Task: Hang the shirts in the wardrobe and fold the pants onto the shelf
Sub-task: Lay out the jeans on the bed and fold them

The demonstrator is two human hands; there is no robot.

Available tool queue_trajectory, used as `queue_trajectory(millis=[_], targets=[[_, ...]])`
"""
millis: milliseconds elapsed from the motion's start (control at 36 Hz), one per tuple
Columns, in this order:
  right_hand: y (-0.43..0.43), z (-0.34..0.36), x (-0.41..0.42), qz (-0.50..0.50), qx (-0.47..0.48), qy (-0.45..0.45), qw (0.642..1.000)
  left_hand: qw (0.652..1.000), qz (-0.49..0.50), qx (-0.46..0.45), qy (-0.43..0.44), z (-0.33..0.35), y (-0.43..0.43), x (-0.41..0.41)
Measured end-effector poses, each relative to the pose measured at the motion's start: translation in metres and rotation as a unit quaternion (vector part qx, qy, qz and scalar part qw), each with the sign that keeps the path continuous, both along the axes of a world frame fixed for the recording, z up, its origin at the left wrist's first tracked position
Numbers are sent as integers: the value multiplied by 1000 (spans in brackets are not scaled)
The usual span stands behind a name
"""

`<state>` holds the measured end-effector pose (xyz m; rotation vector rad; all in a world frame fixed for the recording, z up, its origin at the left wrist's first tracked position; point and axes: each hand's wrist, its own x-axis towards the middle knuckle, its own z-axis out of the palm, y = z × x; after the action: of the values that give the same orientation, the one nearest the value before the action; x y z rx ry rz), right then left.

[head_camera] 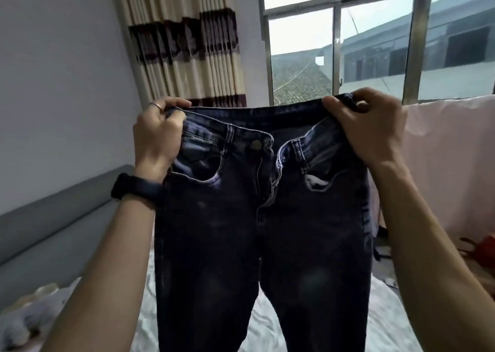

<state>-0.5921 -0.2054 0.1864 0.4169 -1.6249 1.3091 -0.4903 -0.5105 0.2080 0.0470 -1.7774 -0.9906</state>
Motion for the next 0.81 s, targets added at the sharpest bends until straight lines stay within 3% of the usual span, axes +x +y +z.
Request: queue_trajectory(millis=[250, 444, 639, 806], targets=[[2, -27, 12, 92, 26, -12, 995, 995, -20, 82, -47, -40, -9, 11], [-3, -81, -19, 8, 126, -121, 985, 989, 7, 63, -133, -109, -14, -24], [-24, -194, -68, 12, 237, -253, 938, 965, 49, 14, -259, -230, -31, -73], [-38, -308, -111, 83, 289, -377, 876, 903, 30, 31, -428, -341, -54, -109]])
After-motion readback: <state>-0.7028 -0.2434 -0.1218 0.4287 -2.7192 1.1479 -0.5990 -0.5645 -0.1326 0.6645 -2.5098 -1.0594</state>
